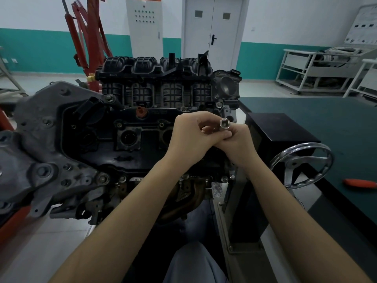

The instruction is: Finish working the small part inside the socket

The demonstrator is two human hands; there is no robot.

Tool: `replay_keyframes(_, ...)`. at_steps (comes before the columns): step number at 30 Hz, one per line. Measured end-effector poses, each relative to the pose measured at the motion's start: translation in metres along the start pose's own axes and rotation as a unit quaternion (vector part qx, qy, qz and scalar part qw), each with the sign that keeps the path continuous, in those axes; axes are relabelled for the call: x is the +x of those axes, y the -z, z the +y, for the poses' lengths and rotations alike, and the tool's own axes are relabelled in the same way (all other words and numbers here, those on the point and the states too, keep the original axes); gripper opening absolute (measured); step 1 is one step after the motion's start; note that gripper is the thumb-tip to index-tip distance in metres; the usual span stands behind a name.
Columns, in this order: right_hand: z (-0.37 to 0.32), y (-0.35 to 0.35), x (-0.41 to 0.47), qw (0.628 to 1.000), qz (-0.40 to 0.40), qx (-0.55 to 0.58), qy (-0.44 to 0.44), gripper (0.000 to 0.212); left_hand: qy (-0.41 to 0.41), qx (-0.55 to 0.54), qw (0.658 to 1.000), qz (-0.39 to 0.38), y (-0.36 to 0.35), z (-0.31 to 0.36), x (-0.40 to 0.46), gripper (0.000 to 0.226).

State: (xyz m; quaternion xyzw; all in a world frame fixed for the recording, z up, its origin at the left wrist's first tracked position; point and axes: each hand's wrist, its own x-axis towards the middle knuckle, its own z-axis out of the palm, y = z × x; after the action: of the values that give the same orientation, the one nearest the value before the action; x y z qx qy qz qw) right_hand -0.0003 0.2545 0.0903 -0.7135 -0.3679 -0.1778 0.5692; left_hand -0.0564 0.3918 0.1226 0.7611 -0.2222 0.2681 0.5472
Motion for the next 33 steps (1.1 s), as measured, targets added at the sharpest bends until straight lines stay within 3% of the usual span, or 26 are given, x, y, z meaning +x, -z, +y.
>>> replay_keyframes(7,0.0014,0.0005,-0.0047,0.999,-0.028,0.038,-0.016,0.040,0.020,-0.084,0.995,-0.057,0.0080,-0.0033,-0.0006,0.030)
replay_keyframes(13,0.0037,-0.0002,-0.0025,1.000,0.003,0.014,-0.003,0.027,0.020,-0.002,1.000,0.012,0.0022,-0.0022,-0.0012,0.020)
replay_keyframes(19,0.0031,0.0013,-0.0055,0.999,-0.025,0.030,-0.016,0.040,0.021,-0.073,0.996,-0.053,0.0060,-0.0037,-0.0004,0.025)
replay_keyframes(25,0.0028,-0.0004,-0.0022,1.000,-0.001,0.009,-0.002,0.032,0.017,-0.004,1.000,0.006,0.0002,-0.0037,-0.0009,0.021)
replay_keyframes(29,0.0041,0.0026,-0.0065,0.998,-0.036,0.045,-0.019,0.040,0.012,-0.044,0.999,-0.026,0.0040,-0.0064,-0.0005,0.023)
replay_keyframes(33,0.0032,0.0021,-0.0061,1.000,-0.008,0.022,-0.018,0.036,0.015,-0.071,0.996,-0.044,0.0032,-0.0063,-0.0013,0.024)
